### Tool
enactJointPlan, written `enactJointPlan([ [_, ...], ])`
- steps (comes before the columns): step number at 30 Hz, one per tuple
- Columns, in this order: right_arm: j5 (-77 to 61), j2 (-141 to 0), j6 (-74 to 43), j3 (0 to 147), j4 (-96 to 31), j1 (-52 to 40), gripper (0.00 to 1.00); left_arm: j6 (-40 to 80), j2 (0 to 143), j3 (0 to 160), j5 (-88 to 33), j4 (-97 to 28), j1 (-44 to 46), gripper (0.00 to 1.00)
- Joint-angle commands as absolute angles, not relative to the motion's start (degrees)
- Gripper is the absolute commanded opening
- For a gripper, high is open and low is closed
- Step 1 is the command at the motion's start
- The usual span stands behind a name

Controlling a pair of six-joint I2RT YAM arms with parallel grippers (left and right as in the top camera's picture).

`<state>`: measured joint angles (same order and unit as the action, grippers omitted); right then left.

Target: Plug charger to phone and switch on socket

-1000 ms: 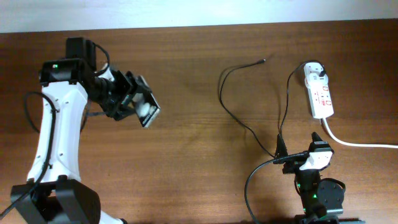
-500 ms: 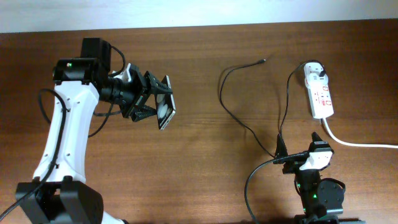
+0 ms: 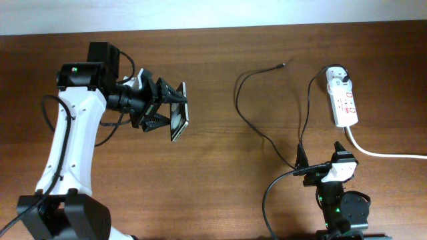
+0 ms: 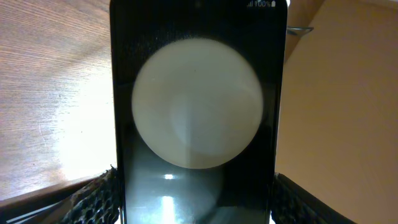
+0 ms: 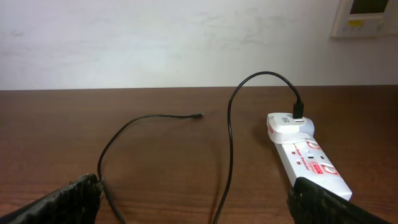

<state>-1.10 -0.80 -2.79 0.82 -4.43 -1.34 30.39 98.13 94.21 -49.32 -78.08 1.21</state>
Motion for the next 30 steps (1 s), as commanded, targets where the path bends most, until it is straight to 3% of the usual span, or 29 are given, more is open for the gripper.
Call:
enactJointPlan([
  [1,-0.62,-0.32,-2.55,0.32,-4.45,-1.87,0.99,29.02,96.51,94.21,-51.7,-78.13,1.19,0.66],
  [19,-2.79,-0.32,-2.68,0.32,-4.25,-1.87,0.99,29.02,96.51,94.21,-46.24,-76.73,1.23,0.66],
  [23,-28.91,-0.32,-33.69,0.32,-2.72,-1.87,0.99,31.42,96.51,94.21,-44.93,-72.2,1.26,0.68],
  [26,-59.44,-0.32,-58.3,0.32,-2.76,-1.87,0.99,32.53,96.51,94.21,-44.49,-68.53,1.23,0.68],
  [28,-65.06,-0.32,-61.01,0.32,-2.57,-1.87,0.99,32.84,96.51,94.21,-42.26,-67.53,1.26,0.69],
  [30,-61.71,-0.32,-60.99,0.32,-2.33,-1.87,0.99,33.23,96.51,94.21,-41.95,-67.48,1.23,0.69],
])
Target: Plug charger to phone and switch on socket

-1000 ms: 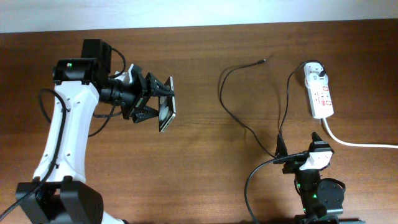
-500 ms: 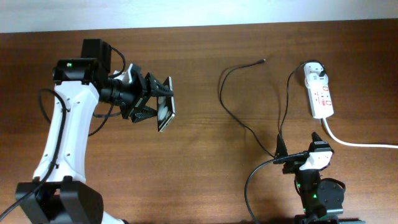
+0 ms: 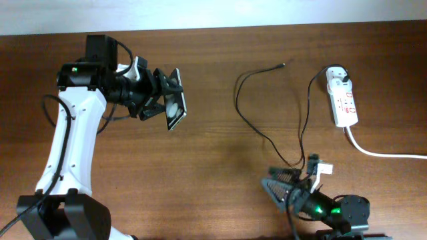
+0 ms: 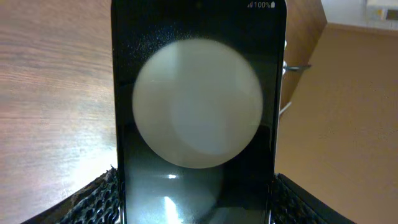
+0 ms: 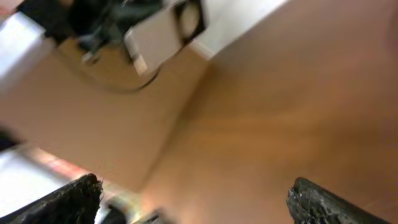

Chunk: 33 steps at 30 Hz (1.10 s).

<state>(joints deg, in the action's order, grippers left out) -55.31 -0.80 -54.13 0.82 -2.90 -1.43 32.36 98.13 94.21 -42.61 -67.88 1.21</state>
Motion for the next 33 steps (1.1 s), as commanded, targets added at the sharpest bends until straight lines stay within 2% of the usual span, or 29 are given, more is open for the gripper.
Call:
enactJointPlan([
  [1,-59.2,-0.32,-60.9,0.32,-2.26,-1.87,0.99,33.19,96.51,94.21,-41.91,-67.48,1.32,0.69],
  [4,-55.83,-0.36,-58.54,0.47,1.39,-1.87,0.99,33.21,96.51,94.21,-40.18,-67.46,1.37,0.69],
  [8,-53.65,-4.16,-54.35,4.27,-1.37,-1.87,0.95,33.41,96.51,94.21,-39.99,-67.51,1.37,0.69],
  [13,-43.05,-21.96,-34.46,20.53,-16.8,-1.87,0.93,33.85,96.51,94.21,-40.03,-67.96,1.48,0.68],
  [17,-39.88,-35.53,-29.56,36.53,-25.47,-2.42,0.92,35.2,96.51,94.21,-40.01,-67.94,2.28,0.68],
  [21,-30.57,-42.0,-29.54,44.53,-27.29,-12.93,0.9,35.38,96.51,94.21,-40.01,-67.94,3.53,0.68],
  [24,-11.84,-46.28,-38.85,46.65,-26.96,-27.94,0.89,36.93,96.51,94.21,-40.01,-67.75,5.21,0.68],
  [28,1.78,-51.79,-45.17,46.63,-17.21,-43.03,0.89,38.39,96.51,94.21,-38.06,-67.22,7.25,0.68],
  [33,12.58,-60.34,-51.96,46.63,-8.4,-51.53,0.87,40.73,96.51,94.21,-35.81,-65.19,11.2,0.68],
])
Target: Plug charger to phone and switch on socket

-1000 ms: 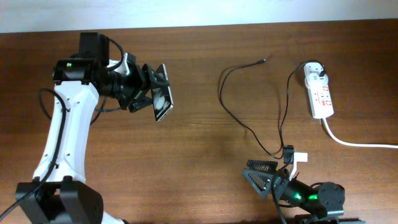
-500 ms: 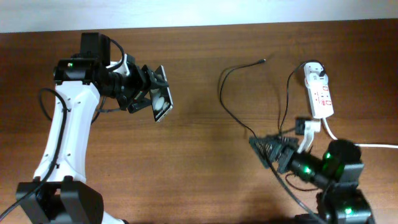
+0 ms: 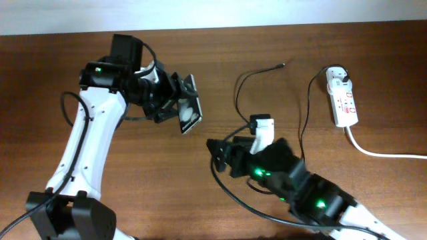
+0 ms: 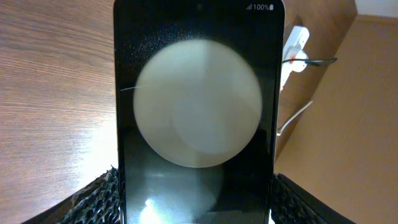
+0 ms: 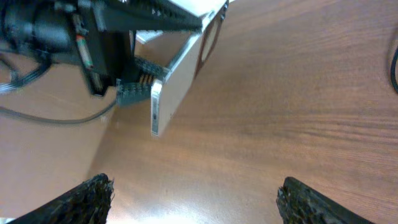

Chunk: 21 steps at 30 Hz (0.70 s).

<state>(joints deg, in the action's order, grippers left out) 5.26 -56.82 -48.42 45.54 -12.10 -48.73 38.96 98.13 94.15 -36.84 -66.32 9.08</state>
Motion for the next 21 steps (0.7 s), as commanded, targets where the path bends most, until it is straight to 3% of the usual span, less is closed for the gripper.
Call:
enactJointPlan([
  [1,12.97,-62.43,-51.99,46.63,-5.17,-52.6,0.85,40.75,96.51,94.21,-35.07,-64.93,12.36,0.68],
  [10,20.25,-70.85,-59.42,46.63,2.24,-53.41,0.67,40.75,96.51,94.21,-31.55,-64.05,19.88,0.68],
  [13,23.27,-71.37,-60.77,46.63,2.39,-53.34,0.57,40.75,96.51,94.21,-30.09,-63.9,21.78,0.68],
  [21,28.34,-71.64,-71.7,46.63,2.39,-53.34,0.43,40.75,96.51,94.21,-30.11,-63.88,22.35,0.68],
])
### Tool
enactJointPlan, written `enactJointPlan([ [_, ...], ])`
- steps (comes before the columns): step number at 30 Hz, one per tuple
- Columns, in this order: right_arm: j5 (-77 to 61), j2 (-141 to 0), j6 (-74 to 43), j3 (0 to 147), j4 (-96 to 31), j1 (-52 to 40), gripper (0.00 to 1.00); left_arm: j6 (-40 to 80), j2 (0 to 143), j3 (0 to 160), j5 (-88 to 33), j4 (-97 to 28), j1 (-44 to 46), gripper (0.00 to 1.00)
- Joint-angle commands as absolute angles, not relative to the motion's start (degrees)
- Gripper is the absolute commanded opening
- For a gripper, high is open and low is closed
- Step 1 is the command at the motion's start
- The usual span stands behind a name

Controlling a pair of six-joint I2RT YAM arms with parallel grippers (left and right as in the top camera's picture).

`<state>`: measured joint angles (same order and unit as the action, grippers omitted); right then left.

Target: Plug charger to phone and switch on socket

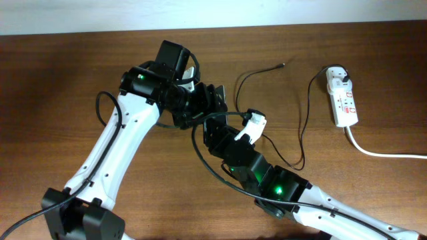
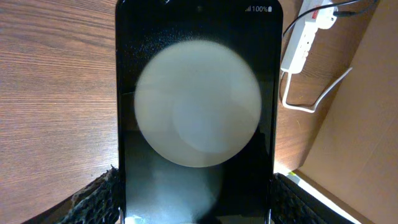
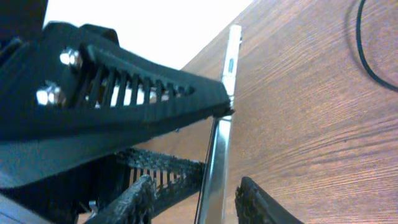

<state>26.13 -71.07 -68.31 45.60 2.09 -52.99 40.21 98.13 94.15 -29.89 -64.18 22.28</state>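
Note:
The phone (image 2: 196, 112) faces the left wrist camera with its dark screen lit, and my left gripper (image 2: 196, 214) is shut on its lower end. The overhead view has that gripper (image 1: 203, 101) above mid-table. In the right wrist view the phone's silver edge (image 3: 222, 118) stands between the fingers of my right gripper (image 3: 202, 202), which is open, a gap on each side. The black charger cable (image 1: 250, 120) lies on the table, its free plug (image 1: 283, 65) at the back. The white socket strip (image 1: 343, 103) lies at the right with the charger (image 1: 340, 75) in it.
The socket strip's white mains lead (image 1: 387, 153) runs off the right edge. The right arm (image 1: 280, 187) stretches from the front across the middle, over part of the black cable. The wooden table (image 1: 80, 80) is bare at the left.
My left gripper has carried the phone right, toward mid-table. The right gripper has come up to it and narrowed, so the phone's edge now stands between its fingers.
At first the left gripper held the phone up at the left while the right gripper rested wide open at the front right, facing the socket. The right arm then turned left and reached toward the phone. Both have now met over mid-table.

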Motion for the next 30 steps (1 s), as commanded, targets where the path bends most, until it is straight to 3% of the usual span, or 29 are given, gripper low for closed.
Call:
enactJointPlan([
  [1,28.29,-71.7,-72.31,46.63,2.37,-53.36,0.43,40.75,96.51,94.21,-30.11,-63.86,22.35,0.68],
  [17,25.06,-71.75,-75.53,46.63,0.49,-53.67,0.2,40.73,96.51,94.21,-30.13,-63.66,22.35,0.68],
  [20,24.53,-71.75,-75.53,46.63,1.1,-53.67,0.19,40.75,96.51,94.21,-30.13,-63.68,22.35,0.69],
  [30,23.07,-71.72,-75.53,46.63,1.17,-53.67,0.14,40.73,96.51,94.21,-30.15,-63.68,22.35,0.82],
])
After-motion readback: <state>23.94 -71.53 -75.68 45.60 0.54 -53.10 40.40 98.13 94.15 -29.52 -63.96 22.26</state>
